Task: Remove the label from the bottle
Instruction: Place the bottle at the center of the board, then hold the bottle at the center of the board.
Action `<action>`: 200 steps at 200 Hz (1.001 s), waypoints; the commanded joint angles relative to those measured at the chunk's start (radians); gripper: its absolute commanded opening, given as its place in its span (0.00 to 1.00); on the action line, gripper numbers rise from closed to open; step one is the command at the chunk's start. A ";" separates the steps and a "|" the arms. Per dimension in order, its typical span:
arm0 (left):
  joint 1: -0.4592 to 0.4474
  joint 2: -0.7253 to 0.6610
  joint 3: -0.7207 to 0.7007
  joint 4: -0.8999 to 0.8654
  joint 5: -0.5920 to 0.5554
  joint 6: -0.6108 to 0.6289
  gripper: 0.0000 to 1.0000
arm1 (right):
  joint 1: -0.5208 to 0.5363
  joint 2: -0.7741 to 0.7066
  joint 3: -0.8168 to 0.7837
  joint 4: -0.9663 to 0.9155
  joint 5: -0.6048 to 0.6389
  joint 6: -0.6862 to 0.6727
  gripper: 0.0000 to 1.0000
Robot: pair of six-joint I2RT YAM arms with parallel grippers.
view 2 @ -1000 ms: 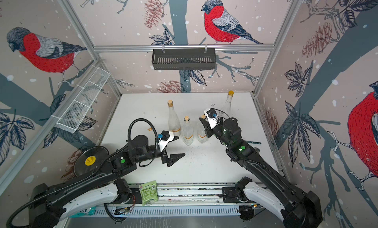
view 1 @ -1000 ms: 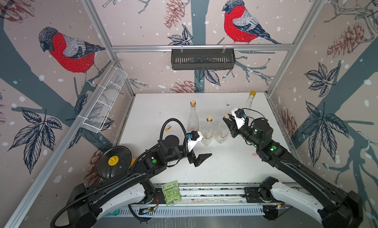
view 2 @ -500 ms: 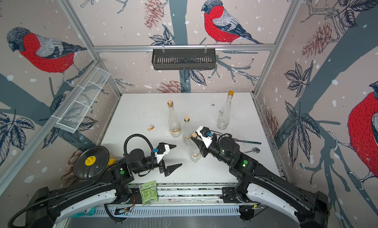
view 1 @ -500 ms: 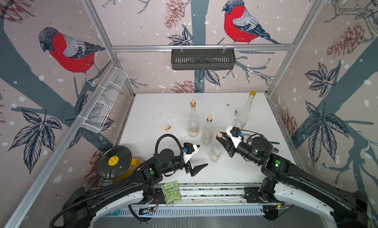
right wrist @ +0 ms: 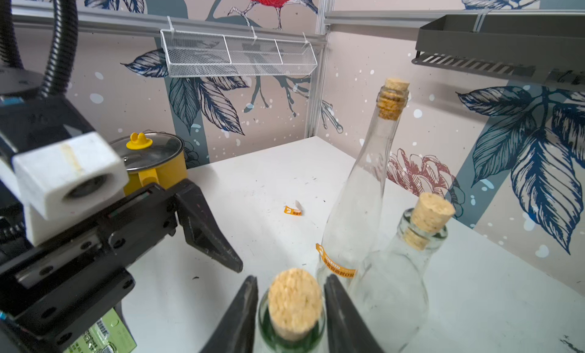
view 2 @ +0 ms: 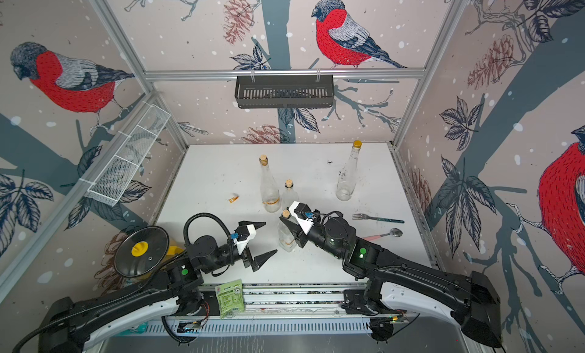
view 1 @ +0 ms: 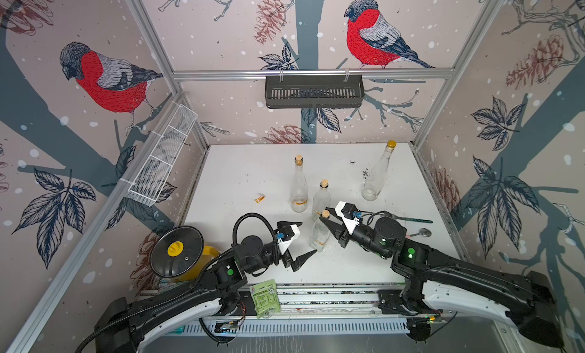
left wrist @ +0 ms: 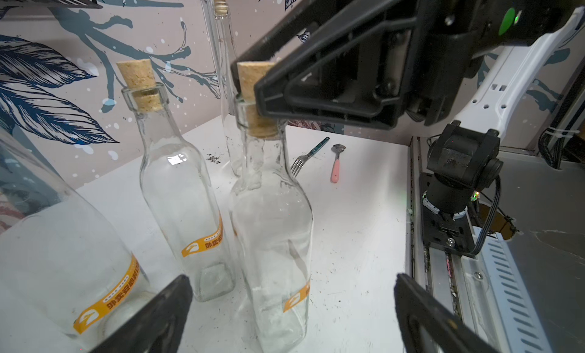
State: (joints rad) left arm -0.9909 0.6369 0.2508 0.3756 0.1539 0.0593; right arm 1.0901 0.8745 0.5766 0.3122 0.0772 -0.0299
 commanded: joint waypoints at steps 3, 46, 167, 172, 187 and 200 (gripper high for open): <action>-0.002 -0.001 -0.002 0.046 -0.010 0.016 0.99 | -0.001 -0.005 0.017 0.014 -0.023 -0.008 0.56; -0.003 -0.014 -0.029 0.062 -0.002 0.013 0.99 | -0.081 -0.013 0.017 -0.025 -0.197 0.000 0.73; -0.003 -0.085 -0.086 0.029 -0.006 -0.016 0.95 | -0.172 0.197 0.037 0.059 -0.441 -0.074 0.51; -0.003 -0.078 -0.085 0.030 -0.002 -0.016 0.95 | -0.171 0.200 0.037 0.060 -0.441 -0.074 0.49; -0.003 -0.054 -0.081 0.036 0.003 -0.016 0.94 | -0.169 0.202 0.035 0.062 -0.437 -0.074 0.42; -0.003 -0.034 -0.082 0.046 0.004 -0.013 0.94 | -0.162 0.199 0.028 0.061 -0.422 -0.072 0.37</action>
State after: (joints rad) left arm -0.9913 0.5793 0.1646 0.3759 0.1505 0.0502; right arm 0.9188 1.0744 0.6048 0.3210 -0.3435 -0.1009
